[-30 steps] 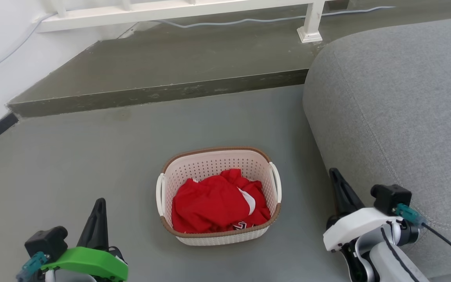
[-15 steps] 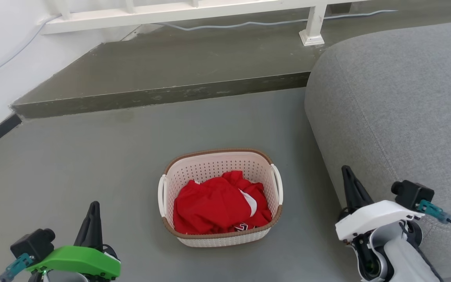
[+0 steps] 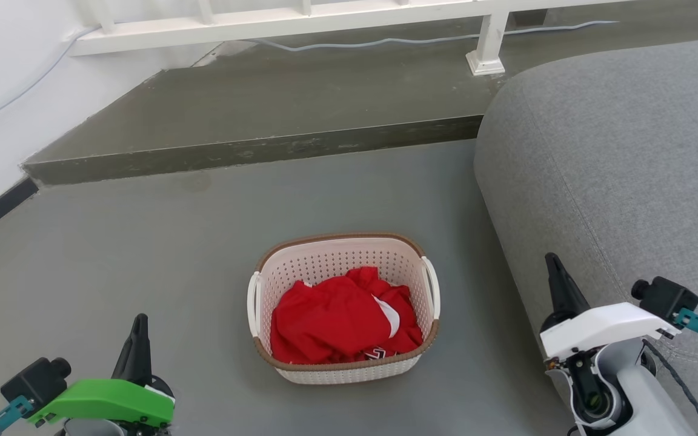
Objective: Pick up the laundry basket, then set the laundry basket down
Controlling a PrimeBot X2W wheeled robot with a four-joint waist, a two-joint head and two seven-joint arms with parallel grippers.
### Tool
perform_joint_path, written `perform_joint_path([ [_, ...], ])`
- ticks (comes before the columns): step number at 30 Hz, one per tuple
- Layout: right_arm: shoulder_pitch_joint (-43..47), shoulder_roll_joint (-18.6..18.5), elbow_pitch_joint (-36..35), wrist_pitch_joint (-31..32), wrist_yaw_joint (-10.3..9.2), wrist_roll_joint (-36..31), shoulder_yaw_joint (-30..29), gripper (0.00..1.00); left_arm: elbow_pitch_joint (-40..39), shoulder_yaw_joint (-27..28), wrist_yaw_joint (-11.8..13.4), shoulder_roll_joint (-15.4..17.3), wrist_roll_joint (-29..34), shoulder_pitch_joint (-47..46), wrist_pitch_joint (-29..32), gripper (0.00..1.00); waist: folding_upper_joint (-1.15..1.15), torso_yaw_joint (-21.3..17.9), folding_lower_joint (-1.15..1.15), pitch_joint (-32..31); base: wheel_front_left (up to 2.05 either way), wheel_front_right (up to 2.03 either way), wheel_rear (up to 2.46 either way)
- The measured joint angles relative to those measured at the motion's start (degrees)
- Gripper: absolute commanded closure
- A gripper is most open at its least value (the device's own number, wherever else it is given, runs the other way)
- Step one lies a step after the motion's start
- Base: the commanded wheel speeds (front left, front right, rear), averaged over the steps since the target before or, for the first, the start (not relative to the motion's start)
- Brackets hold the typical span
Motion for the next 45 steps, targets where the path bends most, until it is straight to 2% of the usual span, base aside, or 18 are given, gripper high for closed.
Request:
perform_joint_path([
  [45,0.01,-0.29,-0.92,8.18,4.49,32.25,-10.46,1.00,0.91,5.53,-1.34,-0.62,-28.20,-2.15,8.88,1.00,0.00,1.11,0.00,-1.52,0.00,0.00,0.00],
])
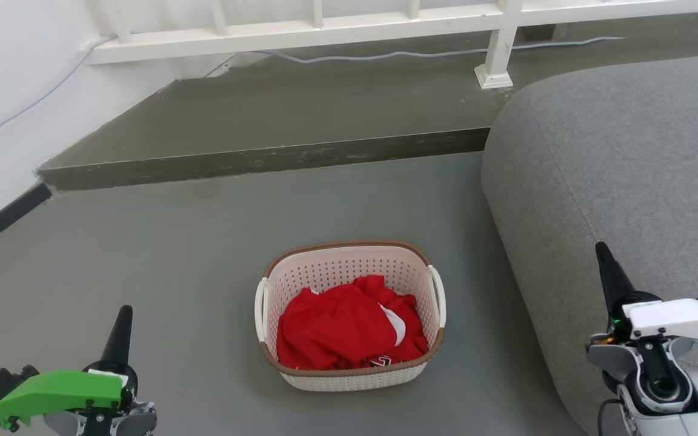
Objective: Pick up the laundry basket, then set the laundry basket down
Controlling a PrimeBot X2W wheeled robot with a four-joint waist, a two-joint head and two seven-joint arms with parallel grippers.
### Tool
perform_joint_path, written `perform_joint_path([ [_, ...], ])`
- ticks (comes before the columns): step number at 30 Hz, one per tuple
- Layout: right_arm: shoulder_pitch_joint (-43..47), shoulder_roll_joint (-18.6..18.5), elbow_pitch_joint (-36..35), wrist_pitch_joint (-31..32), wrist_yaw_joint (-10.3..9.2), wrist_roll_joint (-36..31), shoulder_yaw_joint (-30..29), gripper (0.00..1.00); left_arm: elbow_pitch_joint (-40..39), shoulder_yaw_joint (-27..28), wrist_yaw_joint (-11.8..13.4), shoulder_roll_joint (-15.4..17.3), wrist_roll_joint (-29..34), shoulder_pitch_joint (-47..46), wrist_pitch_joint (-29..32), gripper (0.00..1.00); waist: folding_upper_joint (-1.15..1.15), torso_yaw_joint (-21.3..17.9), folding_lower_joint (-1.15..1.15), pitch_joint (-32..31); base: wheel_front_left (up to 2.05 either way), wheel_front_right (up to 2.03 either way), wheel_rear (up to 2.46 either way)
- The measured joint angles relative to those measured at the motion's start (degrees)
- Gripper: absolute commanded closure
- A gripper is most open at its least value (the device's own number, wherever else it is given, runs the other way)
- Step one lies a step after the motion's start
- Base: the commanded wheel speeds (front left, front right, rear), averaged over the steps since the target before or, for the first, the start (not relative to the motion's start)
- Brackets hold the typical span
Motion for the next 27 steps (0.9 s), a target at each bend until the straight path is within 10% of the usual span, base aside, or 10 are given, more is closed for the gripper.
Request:
perform_joint_path([
  [27,0.00,-0.18,-0.60,3.74,2.03,15.55,-5.05,1.00,0.49,2.77,-0.62,-0.51,-13.56,-1.74,4.02,1.00,0.00,0.51,0.00,-0.71,0.00,0.00,0.00],
])
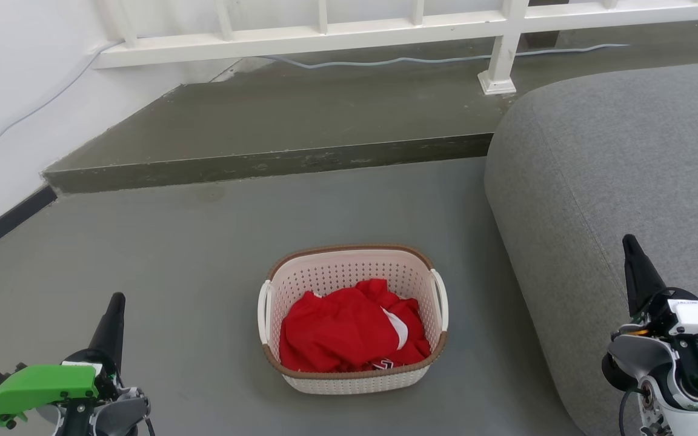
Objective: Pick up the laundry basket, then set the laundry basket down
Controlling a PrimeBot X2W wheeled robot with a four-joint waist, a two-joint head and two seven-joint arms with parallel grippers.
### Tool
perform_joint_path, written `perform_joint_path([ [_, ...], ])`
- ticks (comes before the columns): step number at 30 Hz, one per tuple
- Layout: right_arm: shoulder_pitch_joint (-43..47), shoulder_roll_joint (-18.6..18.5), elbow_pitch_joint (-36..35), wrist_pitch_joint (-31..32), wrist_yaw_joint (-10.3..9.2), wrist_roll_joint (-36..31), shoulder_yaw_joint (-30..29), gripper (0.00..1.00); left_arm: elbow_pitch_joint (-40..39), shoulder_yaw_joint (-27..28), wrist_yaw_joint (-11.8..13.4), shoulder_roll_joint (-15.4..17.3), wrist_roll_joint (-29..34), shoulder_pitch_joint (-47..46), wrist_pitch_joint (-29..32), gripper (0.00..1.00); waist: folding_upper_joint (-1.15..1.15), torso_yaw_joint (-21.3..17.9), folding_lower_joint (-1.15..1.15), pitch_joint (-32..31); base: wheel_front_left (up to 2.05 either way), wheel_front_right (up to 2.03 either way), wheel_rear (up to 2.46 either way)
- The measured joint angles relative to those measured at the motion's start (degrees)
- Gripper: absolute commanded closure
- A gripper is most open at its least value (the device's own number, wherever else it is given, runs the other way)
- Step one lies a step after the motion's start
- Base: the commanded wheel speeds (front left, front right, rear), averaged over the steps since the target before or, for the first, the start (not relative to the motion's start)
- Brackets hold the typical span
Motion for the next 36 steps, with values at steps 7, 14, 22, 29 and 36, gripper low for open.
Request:
perform_joint_path([
  [7,0.00,0.00,0.00,0.00,0.01,0.00,-0.01,1.00,0.00,0.00,0.00,-0.01,0.00,-0.01,0.00,1.00,0.00,0.00,0.00,0.00,0.00,0.00,0.00],
  [14,0.00,0.00,0.00,0.00,0.01,0.00,-0.03,1.00,0.00,0.01,0.00,-0.01,0.00,-0.01,0.00,1.00,0.00,0.00,0.00,0.00,0.00,0.00,0.00],
  [22,0.00,0.01,0.01,0.00,0.09,0.00,-0.05,1.00,0.00,0.01,0.00,-0.01,0.00,-0.01,0.00,1.00,0.00,-0.01,0.00,0.00,0.00,0.00,0.00],
  [29,0.00,0.01,0.01,0.01,0.10,0.00,-0.09,1.00,0.00,0.01,0.00,-0.01,0.00,-0.01,0.00,1.00,0.00,-0.01,0.00,0.00,0.00,0.00,0.00],
  [36,0.00,0.01,0.02,0.18,0.16,0.00,-0.12,1.00,-0.01,0.01,-0.01,-0.02,0.00,-0.01,0.00,1.00,0.00,-0.01,0.00,0.00,0.00,0.00,0.00],
])
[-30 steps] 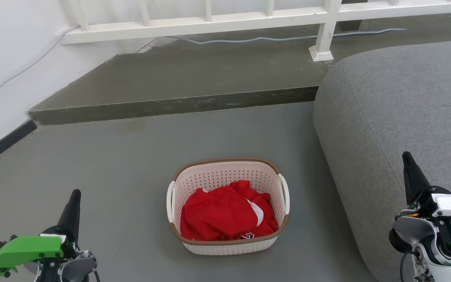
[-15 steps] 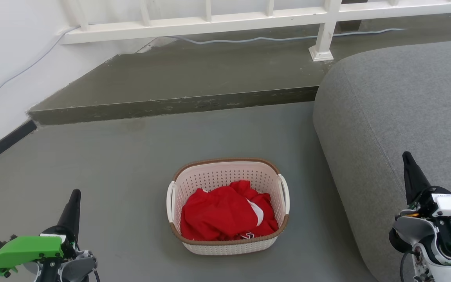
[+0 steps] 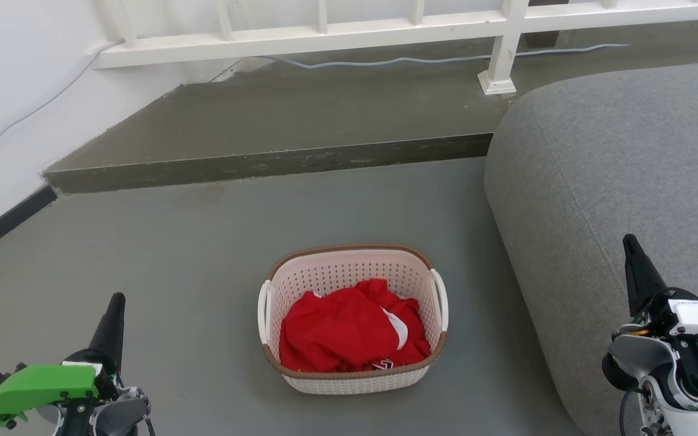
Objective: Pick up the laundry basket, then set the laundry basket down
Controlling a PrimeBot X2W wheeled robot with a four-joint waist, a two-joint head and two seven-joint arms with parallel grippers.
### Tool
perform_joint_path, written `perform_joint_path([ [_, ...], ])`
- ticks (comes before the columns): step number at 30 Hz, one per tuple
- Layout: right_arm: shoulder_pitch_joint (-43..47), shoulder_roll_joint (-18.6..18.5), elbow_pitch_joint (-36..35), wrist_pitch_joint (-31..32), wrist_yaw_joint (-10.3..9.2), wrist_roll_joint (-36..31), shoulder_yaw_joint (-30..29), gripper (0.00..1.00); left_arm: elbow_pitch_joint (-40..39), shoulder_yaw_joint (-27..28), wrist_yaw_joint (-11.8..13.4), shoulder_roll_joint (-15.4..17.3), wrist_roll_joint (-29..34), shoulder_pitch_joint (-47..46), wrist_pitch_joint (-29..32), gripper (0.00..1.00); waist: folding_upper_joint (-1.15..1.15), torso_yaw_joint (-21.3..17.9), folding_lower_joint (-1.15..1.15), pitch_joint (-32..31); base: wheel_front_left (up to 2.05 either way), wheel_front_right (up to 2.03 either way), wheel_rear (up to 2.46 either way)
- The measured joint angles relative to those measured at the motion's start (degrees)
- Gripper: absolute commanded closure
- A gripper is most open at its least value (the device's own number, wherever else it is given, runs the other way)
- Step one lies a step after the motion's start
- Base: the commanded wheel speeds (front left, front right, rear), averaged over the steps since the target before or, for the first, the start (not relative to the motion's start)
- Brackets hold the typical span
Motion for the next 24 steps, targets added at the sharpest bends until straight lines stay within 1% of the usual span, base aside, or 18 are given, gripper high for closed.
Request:
perform_joint_path([
  [24,0.00,0.00,0.01,0.00,0.01,-0.01,-0.10,1.00,0.00,0.01,0.00,0.00,0.00,0.00,0.00,1.00,0.00,0.00,0.00,0.00,0.00,0.00,0.00],
])
